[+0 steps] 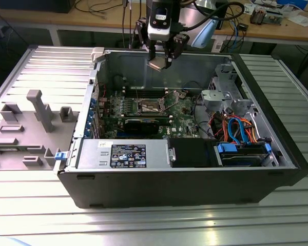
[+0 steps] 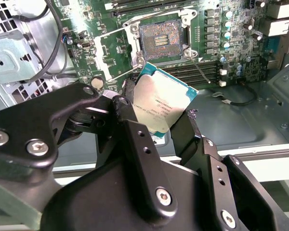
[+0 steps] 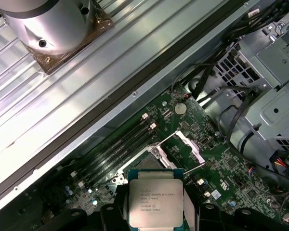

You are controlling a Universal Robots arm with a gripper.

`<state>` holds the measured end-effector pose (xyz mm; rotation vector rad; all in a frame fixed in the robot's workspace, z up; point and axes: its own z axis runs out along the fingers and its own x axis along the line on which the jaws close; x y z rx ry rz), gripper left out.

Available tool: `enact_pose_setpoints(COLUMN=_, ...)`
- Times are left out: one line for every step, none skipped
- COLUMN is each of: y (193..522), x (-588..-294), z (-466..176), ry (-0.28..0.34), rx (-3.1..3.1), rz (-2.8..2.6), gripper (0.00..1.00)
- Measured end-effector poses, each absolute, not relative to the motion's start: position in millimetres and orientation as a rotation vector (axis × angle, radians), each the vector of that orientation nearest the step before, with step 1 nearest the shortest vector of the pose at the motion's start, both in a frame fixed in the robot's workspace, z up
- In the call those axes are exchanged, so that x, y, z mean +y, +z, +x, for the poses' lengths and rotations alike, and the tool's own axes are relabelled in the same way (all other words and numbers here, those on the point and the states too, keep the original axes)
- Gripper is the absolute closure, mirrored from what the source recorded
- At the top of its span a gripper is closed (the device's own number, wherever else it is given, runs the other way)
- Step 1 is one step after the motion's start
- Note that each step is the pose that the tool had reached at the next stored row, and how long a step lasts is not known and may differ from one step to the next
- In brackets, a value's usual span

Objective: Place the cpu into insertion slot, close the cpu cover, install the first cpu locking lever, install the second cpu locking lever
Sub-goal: 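Place the cpu into insertion slot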

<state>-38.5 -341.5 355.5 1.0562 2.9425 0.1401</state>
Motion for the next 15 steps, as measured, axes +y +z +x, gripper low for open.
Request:
enact_pose_setpoints(y=355.5, x=-341.5, z=-38.5, ry=0.140, rx=2.942, rz=1.058, gripper=0.46)
enact_pose_setpoints(y=355.5, x=-341.5, z=-38.5, ry=0.140, rx=2.941, rz=1.060, gripper=0.46)
enact_pose_setpoints(y=355.5, x=-341.5, z=-38.5, ry=0.140, rx=2.940, rz=1.062, gripper=0.46)
enact_pose_setpoints(y=355.5, x=-341.5, z=-38.5, ry=0.140, rx=2.939, rz=1.064, gripper=0.46)
enact_pose_setpoints(y=355.5, x=-341.5, z=-38.5, ry=0.140, rx=2.939, rz=1.065, gripper=0.46)
enact_pose_setpoints(y=355.5, x=-341.5, z=-38.5, ry=0.140, rx=2.939, rz=1.065, gripper=0.46)
enact_pose_setpoints(y=355.4, x=-341.6, z=-38.6, ry=0.140, rx=2.939, rz=1.065, gripper=0.46)
enact_pose_setpoints(y=355.3, x=-341.8, z=-38.6, ry=0.140, rx=2.939, rz=1.065, gripper=0.46)
enact_pose_setpoints(y=355.4, x=-341.8, z=-38.5, ry=0.140, rx=2.939, rz=1.065, gripper=0.46)
enact_pose_setpoints(y=355.4, x=-341.9, z=-38.5, ry=0.140, rx=2.939, rz=1.065, gripper=0.46)
enact_pose_setpoints(y=355.4, x=-341.9, z=-38.5, ry=0.140, rx=2.939, rz=1.065, gripper=0.46)
enact_pose_setpoints(y=355.4, x=-341.9, z=-38.5, ry=0.140, rx=2.939, rz=1.065, gripper=0.46)
enact_pose_setpoints(y=355.4, x=-342.0, z=-38.5, ry=0.140, rx=2.939, rz=1.065, gripper=0.46)
enact_pose_setpoints(y=355.3, x=-342.0, z=-38.5, ry=0.140, rx=2.939, rz=1.065, gripper=0.46)
enact_pose_setpoints(y=355.3, x=-342.0, z=-38.5, ry=0.140, rx=2.939, rz=1.065, gripper=0.46)
